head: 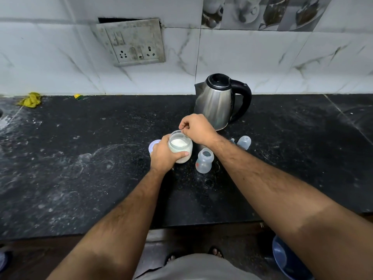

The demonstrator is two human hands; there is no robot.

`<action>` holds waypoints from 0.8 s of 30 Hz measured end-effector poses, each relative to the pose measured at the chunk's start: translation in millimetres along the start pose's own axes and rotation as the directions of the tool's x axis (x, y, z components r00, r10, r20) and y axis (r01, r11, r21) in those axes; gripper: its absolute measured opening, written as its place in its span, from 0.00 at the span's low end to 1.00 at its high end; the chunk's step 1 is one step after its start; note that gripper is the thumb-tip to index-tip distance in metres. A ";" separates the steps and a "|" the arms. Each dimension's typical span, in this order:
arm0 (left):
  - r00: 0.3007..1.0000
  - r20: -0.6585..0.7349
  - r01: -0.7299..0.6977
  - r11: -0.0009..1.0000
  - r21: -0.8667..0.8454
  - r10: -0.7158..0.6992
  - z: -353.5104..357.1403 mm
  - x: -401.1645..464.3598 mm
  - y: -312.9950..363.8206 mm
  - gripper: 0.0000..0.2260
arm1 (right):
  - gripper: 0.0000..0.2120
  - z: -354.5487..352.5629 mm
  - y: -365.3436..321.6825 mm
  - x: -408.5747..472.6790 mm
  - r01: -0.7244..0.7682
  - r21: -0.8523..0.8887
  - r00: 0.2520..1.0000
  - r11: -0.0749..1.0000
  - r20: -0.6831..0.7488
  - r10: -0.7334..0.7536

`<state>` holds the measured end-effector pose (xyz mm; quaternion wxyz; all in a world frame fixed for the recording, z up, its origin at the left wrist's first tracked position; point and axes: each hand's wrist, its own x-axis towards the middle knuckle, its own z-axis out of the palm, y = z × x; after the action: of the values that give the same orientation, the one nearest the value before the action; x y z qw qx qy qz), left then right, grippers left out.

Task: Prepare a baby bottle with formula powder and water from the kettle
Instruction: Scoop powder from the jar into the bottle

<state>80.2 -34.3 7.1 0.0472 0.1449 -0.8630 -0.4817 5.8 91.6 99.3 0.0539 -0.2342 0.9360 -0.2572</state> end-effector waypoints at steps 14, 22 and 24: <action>0.986 0.080 -0.138 0.984 -0.110 0.147 -1.6 -2.8 -12.2 0.33 | 0.15 9.5 -18.3 -4.5 0.210 -0.409 0.908 0.888 0.418 -0.022; 0.985 0.110 -0.128 0.989 -0.073 0.135 1.7 -1.7 -15.4 0.33 | 0.12 18.3 -24.3 -8.1 0.216 -0.472 0.884 0.855 0.466 0.034; 0.983 0.120 -0.127 0.989 -0.078 0.136 1.3 -1.9 -15.5 0.34 | 0.12 16.9 -25.8 -7.6 0.191 -0.455 0.880 0.870 0.472 0.054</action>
<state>84.8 -40.4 -6.6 0.0296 0.0555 -0.8545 -0.5157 26.9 67.8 97.7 0.2087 -0.3294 0.9195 0.0502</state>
